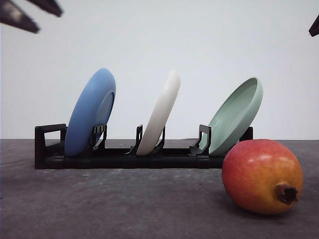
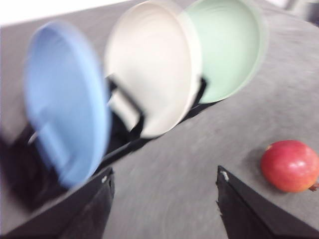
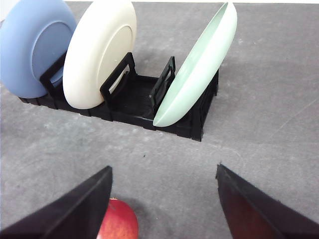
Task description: Place pomegranate in white plate
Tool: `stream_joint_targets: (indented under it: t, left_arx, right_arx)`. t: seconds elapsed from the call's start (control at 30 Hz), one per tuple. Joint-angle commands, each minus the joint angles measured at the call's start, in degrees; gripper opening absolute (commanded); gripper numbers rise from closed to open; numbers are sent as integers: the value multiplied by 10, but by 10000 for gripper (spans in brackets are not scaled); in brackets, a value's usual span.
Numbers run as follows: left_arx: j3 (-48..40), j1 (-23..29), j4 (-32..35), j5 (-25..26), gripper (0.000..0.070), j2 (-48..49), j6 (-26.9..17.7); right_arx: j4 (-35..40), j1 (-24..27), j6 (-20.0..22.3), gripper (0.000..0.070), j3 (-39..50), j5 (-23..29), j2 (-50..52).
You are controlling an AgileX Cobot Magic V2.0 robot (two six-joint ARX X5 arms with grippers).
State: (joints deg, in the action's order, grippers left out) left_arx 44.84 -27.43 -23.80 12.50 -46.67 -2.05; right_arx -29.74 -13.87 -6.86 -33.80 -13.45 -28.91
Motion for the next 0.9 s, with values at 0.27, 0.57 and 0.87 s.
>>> stream_joint_targets:
  t: [0.27,0.57,0.87]
  left_arx:
    - [9,-98,198,-80,389,-142,-24]
    - [15,-140,380,-130,389,-291,-19]
    - [87,-142,389,-141,388,-418,2]
  right_arx:
    - [6,-3,0,421,-8,-1,-2]
    - [6,-3,0,421,-8,0,-2]
    - [6,-3,0,420,-8,0,-2]
